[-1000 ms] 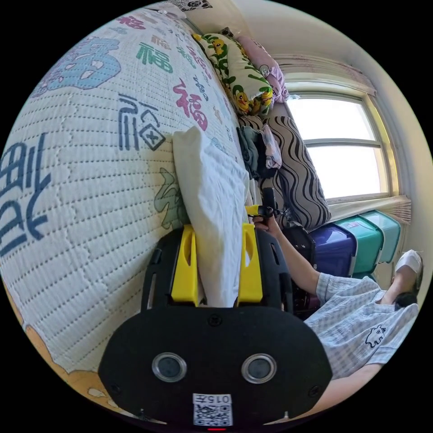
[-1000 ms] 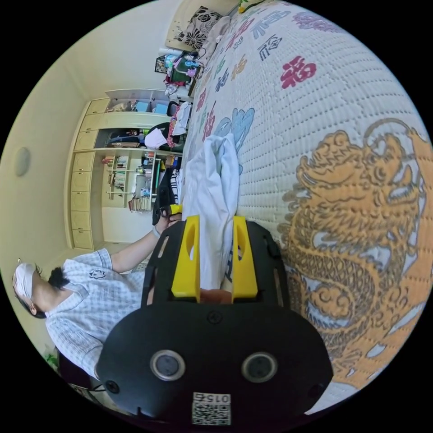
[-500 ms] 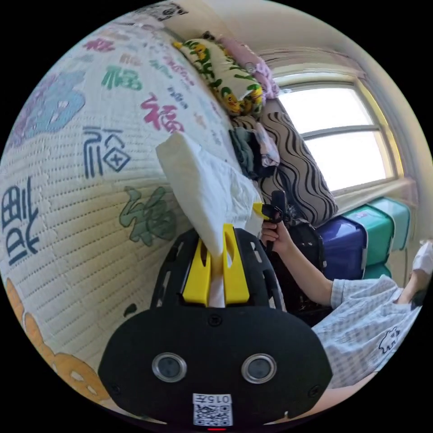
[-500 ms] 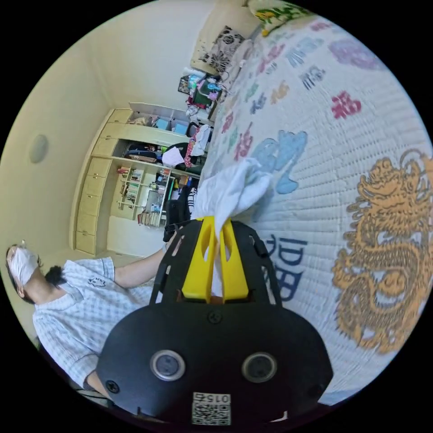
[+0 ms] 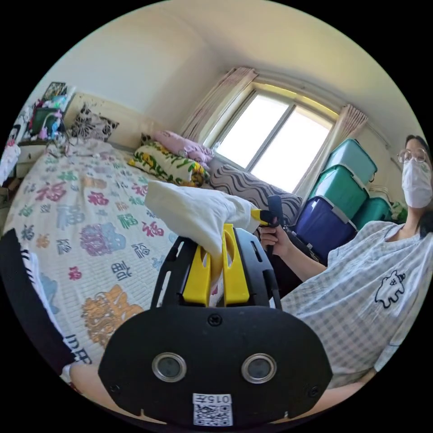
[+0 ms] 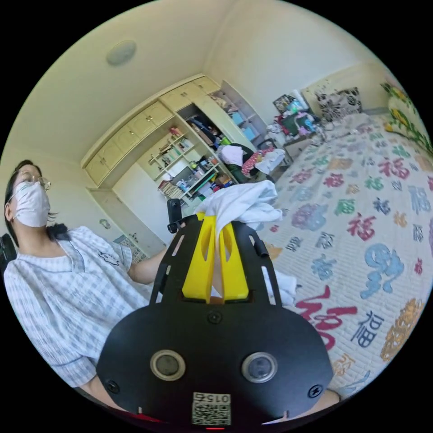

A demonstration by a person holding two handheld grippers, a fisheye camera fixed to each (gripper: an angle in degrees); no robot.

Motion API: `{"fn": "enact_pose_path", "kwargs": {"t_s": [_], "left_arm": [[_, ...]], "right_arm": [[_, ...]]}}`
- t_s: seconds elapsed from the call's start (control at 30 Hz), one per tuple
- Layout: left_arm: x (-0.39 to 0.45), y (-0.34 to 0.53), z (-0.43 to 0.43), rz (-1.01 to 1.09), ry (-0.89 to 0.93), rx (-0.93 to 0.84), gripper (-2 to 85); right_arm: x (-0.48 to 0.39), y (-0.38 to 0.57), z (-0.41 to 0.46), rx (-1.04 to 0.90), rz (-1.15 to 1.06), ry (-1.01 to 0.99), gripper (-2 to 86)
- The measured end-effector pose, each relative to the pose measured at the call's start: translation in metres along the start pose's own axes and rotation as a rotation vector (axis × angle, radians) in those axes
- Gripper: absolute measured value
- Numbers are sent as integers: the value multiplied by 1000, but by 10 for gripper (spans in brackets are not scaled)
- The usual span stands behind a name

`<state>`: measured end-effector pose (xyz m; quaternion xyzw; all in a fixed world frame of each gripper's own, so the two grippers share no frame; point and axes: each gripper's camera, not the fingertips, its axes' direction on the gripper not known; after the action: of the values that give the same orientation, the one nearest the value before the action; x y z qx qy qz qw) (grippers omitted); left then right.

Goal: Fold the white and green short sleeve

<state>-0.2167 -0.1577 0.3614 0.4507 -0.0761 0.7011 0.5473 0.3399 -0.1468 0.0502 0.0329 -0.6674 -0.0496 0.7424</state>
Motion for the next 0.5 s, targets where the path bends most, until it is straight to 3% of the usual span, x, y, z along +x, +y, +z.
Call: {"fn": "enact_pose_path", "kwargs": {"t_s": [0.27, 0.5], "left_arm": [[81, -30, -168, 48, -240, 119, 13], [45, -52, -270, -65, -377, 199, 14]], "right_arm": [[-45, -23, 182, -111, -158, -206, -3], [-19, -48, 367, -209, -186, -267, -4]]}}
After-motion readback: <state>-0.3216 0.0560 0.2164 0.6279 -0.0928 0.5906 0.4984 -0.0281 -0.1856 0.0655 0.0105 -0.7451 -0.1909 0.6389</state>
